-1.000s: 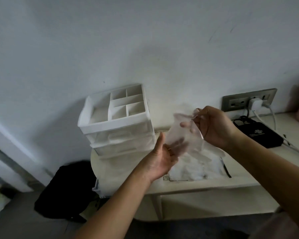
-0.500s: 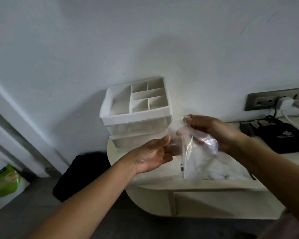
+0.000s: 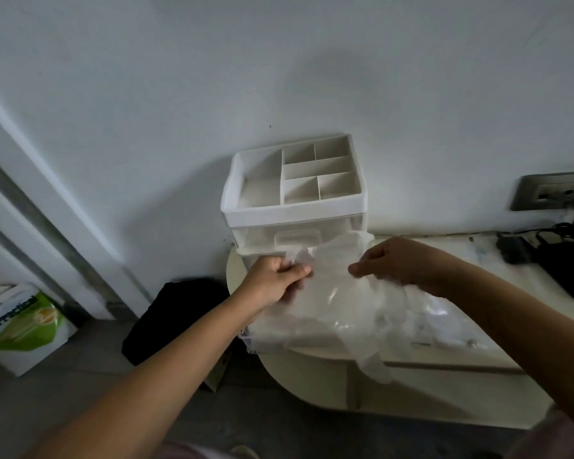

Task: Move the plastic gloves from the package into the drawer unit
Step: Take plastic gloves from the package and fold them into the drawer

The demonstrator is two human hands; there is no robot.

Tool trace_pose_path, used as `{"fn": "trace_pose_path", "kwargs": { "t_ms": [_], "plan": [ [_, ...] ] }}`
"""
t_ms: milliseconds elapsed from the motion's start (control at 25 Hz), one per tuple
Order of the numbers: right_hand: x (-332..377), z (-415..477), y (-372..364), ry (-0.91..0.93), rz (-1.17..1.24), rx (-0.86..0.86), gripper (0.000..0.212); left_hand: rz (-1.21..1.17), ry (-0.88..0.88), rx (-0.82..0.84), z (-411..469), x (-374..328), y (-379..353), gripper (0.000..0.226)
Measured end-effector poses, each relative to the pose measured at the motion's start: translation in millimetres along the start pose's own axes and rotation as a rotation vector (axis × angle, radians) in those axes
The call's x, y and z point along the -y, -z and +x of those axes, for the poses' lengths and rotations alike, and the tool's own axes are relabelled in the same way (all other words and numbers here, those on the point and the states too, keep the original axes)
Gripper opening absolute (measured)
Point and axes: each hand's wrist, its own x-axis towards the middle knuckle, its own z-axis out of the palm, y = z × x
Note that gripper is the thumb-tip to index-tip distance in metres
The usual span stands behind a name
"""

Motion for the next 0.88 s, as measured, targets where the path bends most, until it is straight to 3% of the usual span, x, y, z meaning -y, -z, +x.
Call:
{"fn": "trace_pose_path", "kwargs": {
  "t_ms": [40, 160, 320, 440, 560, 640, 880],
  "plan": [
    [-0.3, 4.5, -0.4, -0.008, -0.069, -0.088, 0.027, 0.03, 0.018, -0.02, 3.1, 5.6, 1.0, 0.013],
    [-0.3, 11.2, 0.8, 0.028, -0.323, -0.284, 0.025, 0.072, 0.089, -0.069, 11.0, 17.4, 3.1, 0.015],
    [12.4, 2.4, -7.7, -0.056, -0.918, -0.486, 0.02, 0.115, 0.134, -0.11, 19.9, 30.2, 10.6, 0.016],
    [24.8, -4.6, -35.5, 0.204, -0.947, -0.606, 0.018, 0.265, 0.11, -0.168, 26.0, 38.1, 17.4, 0.029],
    [20.7, 2.3, -80.4, 0.51, -0.729, -0.251, 0.023, 0.286, 0.128, -0.177, 25.5, 40.0, 18.8, 0.028],
    [1.6, 21.3, -97.1, 0.549, -0.769, -0.007, 0.038, 0.365, 0.123, -0.172, 21.8, 39.9, 16.4, 0.028],
    [-19.3, 58.6, -103.2, 0.436, -0.791, 0.153, 0.058, 0.693, 0.028, -0.22, 20.9, 44.2, 21.7, 0.033]
  ]
}}
